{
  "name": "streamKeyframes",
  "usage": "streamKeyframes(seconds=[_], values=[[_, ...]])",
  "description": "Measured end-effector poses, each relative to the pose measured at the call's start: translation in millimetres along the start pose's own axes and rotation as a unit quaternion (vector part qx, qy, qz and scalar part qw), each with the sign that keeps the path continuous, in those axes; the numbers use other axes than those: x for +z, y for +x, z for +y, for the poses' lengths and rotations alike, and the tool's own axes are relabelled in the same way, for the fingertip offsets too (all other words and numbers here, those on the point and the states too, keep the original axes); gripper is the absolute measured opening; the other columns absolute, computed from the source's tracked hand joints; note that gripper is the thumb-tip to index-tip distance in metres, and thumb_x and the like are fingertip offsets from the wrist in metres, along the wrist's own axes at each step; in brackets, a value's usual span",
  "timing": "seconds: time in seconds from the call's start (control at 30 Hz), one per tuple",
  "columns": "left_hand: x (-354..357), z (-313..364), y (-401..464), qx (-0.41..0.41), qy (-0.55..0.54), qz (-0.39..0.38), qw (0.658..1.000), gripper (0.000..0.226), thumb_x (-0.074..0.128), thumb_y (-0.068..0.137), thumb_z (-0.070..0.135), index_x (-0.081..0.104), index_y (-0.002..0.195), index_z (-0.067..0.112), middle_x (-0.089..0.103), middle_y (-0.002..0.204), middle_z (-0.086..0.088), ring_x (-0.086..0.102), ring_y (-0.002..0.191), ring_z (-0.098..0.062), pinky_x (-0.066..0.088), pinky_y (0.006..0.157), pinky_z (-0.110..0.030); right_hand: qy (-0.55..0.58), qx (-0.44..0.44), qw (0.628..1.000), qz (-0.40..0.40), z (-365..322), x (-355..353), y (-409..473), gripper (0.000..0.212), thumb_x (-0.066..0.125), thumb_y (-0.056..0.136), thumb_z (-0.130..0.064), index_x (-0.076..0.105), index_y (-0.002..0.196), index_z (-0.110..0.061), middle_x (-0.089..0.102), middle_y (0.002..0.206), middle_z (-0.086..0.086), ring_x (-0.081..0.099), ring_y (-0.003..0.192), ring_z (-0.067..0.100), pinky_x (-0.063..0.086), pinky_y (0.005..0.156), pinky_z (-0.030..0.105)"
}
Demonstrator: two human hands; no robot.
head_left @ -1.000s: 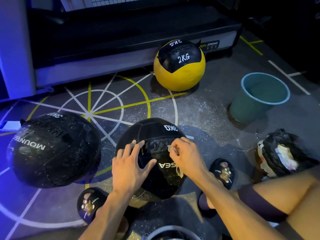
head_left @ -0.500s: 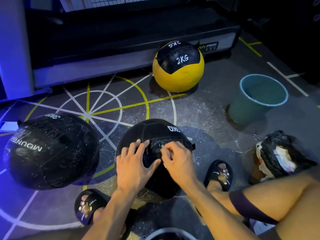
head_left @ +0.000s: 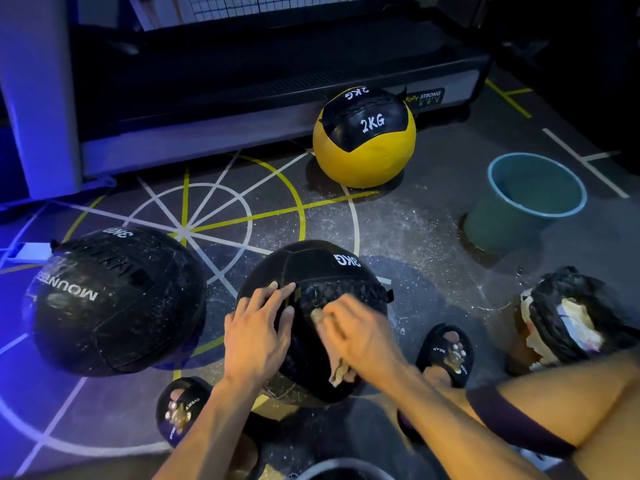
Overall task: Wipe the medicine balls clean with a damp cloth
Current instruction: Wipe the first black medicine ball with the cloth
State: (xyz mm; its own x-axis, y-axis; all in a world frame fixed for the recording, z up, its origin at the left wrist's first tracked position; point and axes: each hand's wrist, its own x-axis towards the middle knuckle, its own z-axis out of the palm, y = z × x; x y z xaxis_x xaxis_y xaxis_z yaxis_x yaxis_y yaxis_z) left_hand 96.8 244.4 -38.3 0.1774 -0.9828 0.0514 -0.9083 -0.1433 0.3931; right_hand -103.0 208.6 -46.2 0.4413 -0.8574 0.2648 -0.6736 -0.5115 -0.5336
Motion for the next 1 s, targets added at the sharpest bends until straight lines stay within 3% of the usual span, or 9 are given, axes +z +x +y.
streamKeyframes(seconds=[0.17,0.23,0.37,0.47,0.6,0.73,0.77,0.87,1.0], values=[[2,3,5,-0.011,-0.023,-0.010,1.000,0.045,0.034,0.105,0.056,0.051,0.145,0.045,0.053,0.143,0.013,0.051,0.118,-0.020,0.045,0.092,-0.047,0.011,0.204,0.973,0.102,33,-15,12,0.008,0.061,0.100,-0.021,0.064,0.096,-0.015,0.054,0.087,-0.007,0.056,0.071,0.013,0.045,0.064,0.030],[3,3,7,-0.015,-0.034,-0.006,0.999,0.047,0.033,0.102,0.056,0.054,0.142,0.044,0.055,0.140,0.012,0.052,0.115,-0.021,0.046,0.090,-0.047,0.037,0.171,0.979,0.107,4,-2,11,0.009,0.058,0.102,-0.023,0.066,0.101,-0.019,0.058,0.093,-0.008,0.056,0.074,0.009,0.047,0.068,0.025],[4,-3,3,-0.027,-0.026,0.009,0.999,0.045,0.040,0.098,0.049,0.056,0.140,0.042,0.055,0.137,0.010,0.052,0.114,-0.024,0.047,0.086,-0.047,0.009,-0.028,0.999,0.039,-48,31,-7,0.020,0.048,0.102,-0.021,0.067,0.109,-0.017,0.060,0.098,-0.002,0.057,0.081,0.015,0.053,0.072,0.028],[2,-16,-3,-0.052,-0.041,0.021,0.998,0.040,0.041,0.103,0.048,0.054,0.140,0.043,0.052,0.142,0.011,0.049,0.122,-0.023,0.043,0.089,-0.047,0.025,-0.023,0.999,0.037,-29,26,-13,0.014,0.056,0.102,-0.022,0.067,0.111,-0.019,0.059,0.101,-0.005,0.056,0.086,0.012,0.050,0.077,0.021],[-3,-33,-4,-0.083,-0.070,0.023,0.994,0.047,0.036,0.097,0.051,0.053,0.140,0.043,0.053,0.142,0.007,0.049,0.124,-0.026,0.040,0.090,-0.048,0.080,0.195,0.975,0.070,26,6,-26,0.008,0.067,0.094,-0.014,0.069,0.094,-0.021,0.059,0.087,-0.007,0.056,0.070,0.005,0.044,0.066,0.014],[-10,-46,-14,-0.117,-0.100,0.029,0.988,0.053,0.037,0.090,0.059,0.055,0.135,0.038,0.055,0.138,0.004,0.050,0.122,-0.028,0.040,0.094,-0.050,0.177,0.436,0.870,0.145,79,4,-27,0.026,0.072,0.092,-0.045,0.065,0.076,-0.025,0.065,0.062,-0.003,0.057,0.056,0.016,0.057,0.061,0.045],[-11,-48,-17,-0.124,-0.104,0.033,0.986,0.057,0.037,0.089,0.066,0.056,0.134,0.037,0.055,0.136,0.003,0.051,0.122,-0.028,0.041,0.095,-0.051,0.198,0.441,0.861,0.157,78,6,-22,0.027,0.071,0.091,-0.051,0.068,0.080,-0.027,0.067,0.063,-0.003,0.061,0.058,0.017,0.058,0.061,0.044],[-10,-49,-26,-0.132,-0.126,0.044,0.982,0.062,0.040,0.085,0.076,0.058,0.129,0.036,0.056,0.134,0.005,0.051,0.122,-0.026,0.041,0.097,-0.050,0.227,0.372,0.891,0.126,24,20,-7,0.006,0.071,0.094,-0.023,0.069,0.091,-0.028,0.072,0.083,-0.012,0.066,0.077,0.007,0.048,0.062,0.015],[-8,-56,-28,-0.127,-0.142,0.043,0.981,0.061,0.042,0.086,0.077,0.057,0.131,0.038,0.055,0.139,0.006,0.052,0.122,-0.024,0.043,0.101,-0.053,0.172,0.157,0.966,0.111,-49,35,-10,0.016,0.068,0.092,-0.008,0.066,0.098,-0.023,0.066,0.103,-0.019,0.051,0.103,-0.004,0.046,0.084,0.018]])
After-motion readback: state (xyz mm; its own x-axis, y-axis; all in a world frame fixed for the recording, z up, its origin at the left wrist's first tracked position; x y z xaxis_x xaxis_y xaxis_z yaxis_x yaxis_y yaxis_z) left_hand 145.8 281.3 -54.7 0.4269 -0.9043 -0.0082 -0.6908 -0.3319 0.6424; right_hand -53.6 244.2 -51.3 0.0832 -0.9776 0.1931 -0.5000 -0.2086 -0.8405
